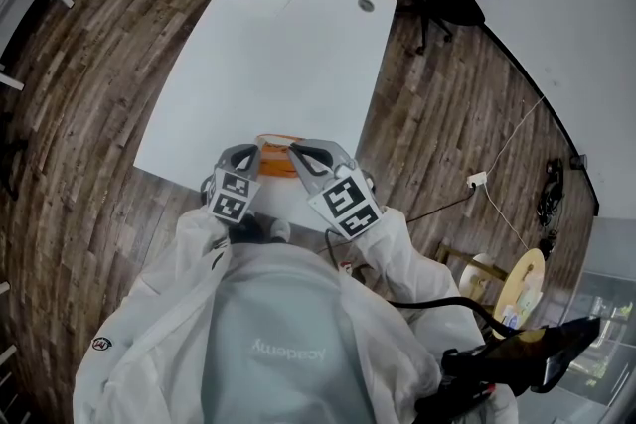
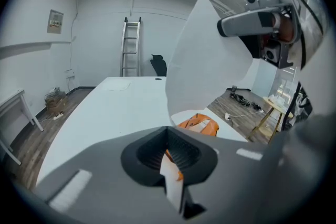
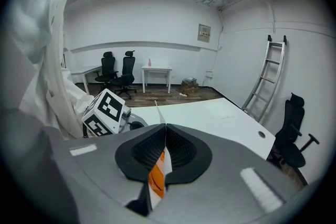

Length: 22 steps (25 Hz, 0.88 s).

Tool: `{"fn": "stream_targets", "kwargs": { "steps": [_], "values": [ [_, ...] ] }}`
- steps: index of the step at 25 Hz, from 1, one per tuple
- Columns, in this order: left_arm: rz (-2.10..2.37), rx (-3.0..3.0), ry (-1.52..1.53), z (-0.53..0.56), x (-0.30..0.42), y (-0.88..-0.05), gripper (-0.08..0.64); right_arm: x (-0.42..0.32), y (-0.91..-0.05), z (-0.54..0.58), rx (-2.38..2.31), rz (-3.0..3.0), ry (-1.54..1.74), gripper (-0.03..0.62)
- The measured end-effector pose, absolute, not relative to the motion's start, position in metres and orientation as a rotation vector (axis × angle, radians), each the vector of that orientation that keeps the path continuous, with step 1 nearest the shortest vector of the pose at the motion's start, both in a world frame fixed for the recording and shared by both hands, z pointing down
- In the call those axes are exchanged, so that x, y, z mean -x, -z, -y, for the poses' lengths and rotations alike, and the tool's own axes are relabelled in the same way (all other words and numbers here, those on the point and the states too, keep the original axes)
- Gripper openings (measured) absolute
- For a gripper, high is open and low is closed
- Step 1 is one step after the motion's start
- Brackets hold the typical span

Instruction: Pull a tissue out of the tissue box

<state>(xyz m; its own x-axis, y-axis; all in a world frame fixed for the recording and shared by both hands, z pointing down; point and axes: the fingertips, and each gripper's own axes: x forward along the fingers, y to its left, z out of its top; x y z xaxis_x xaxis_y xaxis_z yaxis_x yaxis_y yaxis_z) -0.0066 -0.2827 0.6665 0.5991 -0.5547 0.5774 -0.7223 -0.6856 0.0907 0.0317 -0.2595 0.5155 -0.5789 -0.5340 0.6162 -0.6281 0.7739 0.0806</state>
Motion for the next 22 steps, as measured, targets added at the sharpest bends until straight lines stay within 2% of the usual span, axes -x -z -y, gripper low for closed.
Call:
{"fn": "stream_targets", "kwargs": {
  "steps": [22],
  "values": [
    [1.088,-2.525,-0.767,0.287,0.021,-0.647,0.000,-0.041,-0.510,0.265,-0.945,2.357,-0.206,0.005]
  ]
}}
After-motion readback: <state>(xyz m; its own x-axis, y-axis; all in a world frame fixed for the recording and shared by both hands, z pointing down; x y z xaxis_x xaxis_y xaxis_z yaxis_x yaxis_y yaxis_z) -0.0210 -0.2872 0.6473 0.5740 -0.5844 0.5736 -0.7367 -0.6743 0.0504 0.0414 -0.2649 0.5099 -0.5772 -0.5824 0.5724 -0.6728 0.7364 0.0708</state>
